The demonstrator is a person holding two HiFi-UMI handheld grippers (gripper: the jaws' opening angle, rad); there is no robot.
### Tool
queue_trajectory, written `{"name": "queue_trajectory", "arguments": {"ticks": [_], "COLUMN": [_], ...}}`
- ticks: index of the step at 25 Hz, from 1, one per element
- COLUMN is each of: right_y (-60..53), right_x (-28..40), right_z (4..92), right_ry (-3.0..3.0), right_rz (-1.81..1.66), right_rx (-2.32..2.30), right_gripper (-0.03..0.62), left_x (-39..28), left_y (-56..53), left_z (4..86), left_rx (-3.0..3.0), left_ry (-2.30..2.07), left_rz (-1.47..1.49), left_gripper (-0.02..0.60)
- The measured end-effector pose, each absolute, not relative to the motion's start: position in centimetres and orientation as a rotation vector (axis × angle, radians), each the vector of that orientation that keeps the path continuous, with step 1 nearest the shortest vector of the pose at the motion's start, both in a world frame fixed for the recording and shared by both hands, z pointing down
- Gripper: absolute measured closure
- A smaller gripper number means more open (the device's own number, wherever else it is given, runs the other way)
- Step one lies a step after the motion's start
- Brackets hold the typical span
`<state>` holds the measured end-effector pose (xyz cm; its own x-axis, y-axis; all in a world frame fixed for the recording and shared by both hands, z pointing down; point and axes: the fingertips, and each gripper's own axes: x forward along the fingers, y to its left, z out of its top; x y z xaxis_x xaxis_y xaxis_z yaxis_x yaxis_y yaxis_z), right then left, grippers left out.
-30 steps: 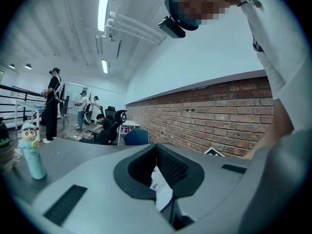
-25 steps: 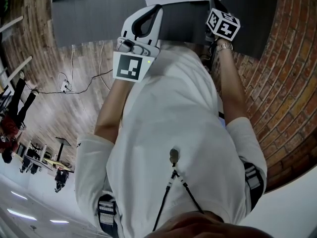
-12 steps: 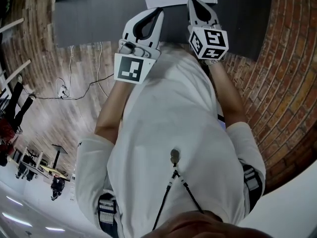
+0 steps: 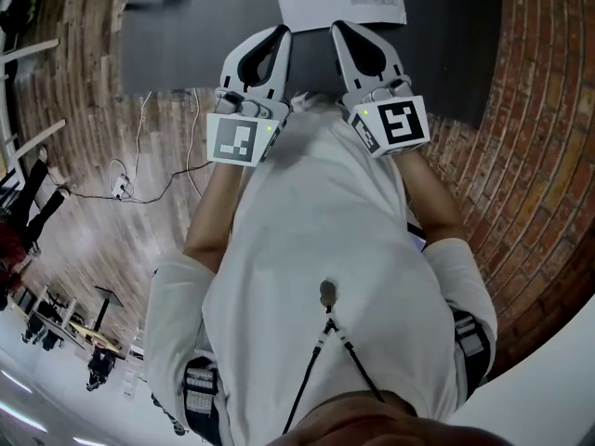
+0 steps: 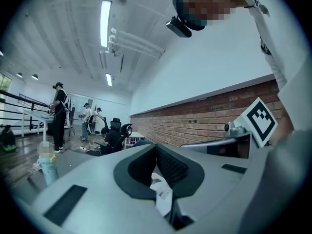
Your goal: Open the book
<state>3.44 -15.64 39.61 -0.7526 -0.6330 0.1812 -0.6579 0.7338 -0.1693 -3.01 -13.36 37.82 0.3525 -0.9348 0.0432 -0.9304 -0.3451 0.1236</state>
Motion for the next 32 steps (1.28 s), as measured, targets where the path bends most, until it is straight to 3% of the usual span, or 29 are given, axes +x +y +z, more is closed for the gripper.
{"name": "queue_trajectory", "arguments": {"ticks": [14,32], "right_y": [-12.8,-12.9], "right_x": [3.0,4.7], "right_z": [32.6,28.7], "right_ry": [-2.987,-3.025], "right_rz": [0.216,0.334], "right_rx": [0.914,0.987], "right_gripper": [0.559,0.559], "left_x": [-4.5,-3.3], "left_y": [-11.2,-10.9], "left_z": [33.0,29.7], "left_rx": [2.511,2.561], "left_ry": [-1.809,-1.791], "left_rz": [-0.073,-0.115], "left_gripper": [0.558,0.558]}}
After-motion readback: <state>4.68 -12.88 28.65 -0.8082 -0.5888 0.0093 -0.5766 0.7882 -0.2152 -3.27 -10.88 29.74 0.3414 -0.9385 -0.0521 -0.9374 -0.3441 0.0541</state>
